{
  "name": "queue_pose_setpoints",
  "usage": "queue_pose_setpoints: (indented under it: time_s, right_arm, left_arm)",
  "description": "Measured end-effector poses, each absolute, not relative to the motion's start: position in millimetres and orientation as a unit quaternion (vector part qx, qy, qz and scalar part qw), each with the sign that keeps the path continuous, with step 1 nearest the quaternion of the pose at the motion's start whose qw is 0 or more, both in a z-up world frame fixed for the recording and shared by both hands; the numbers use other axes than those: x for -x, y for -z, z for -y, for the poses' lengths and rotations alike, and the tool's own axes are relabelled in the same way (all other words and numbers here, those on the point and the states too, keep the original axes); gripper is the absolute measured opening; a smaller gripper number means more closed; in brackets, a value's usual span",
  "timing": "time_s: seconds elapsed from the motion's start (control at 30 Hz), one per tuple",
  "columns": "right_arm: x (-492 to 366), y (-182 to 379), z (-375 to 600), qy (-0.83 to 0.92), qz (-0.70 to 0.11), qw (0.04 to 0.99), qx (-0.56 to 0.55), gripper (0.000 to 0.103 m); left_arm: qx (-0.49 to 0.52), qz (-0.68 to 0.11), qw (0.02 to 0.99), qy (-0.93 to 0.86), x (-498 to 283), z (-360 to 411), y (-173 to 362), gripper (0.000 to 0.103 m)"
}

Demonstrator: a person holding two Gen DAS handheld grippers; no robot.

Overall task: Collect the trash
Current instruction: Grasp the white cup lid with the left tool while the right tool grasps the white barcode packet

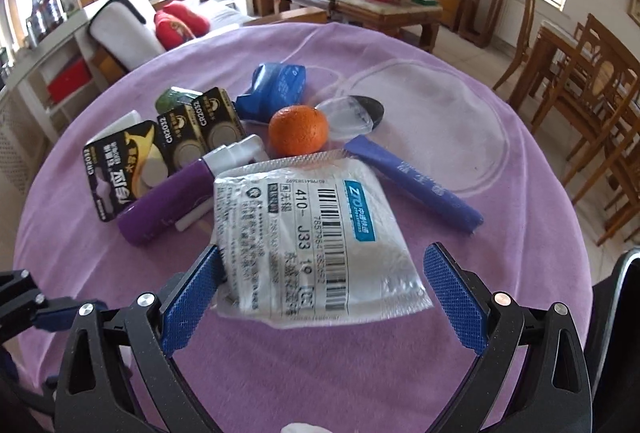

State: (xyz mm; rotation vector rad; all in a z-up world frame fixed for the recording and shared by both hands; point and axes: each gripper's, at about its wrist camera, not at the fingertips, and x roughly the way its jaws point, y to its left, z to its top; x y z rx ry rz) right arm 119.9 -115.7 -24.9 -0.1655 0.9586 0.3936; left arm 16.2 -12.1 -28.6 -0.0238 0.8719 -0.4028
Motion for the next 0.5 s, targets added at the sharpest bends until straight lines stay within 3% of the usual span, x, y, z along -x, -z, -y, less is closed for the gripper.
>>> queue_pose_setpoints:
  time_s: [0.27,0.5]
  right_arm:
    - [-107,19,124,-0.216,-0.452,0.865,0.036,0.075]
    - [-54,-14,174,-0.233,-0.392,0.888,-0.055,0.074]
  left_arm:
    - [0.016,-0.421,0.886,0.193,-18,10,29,0.036]
    - [0.015,-0.401,0.896,0.191,-13,10,23,0.036]
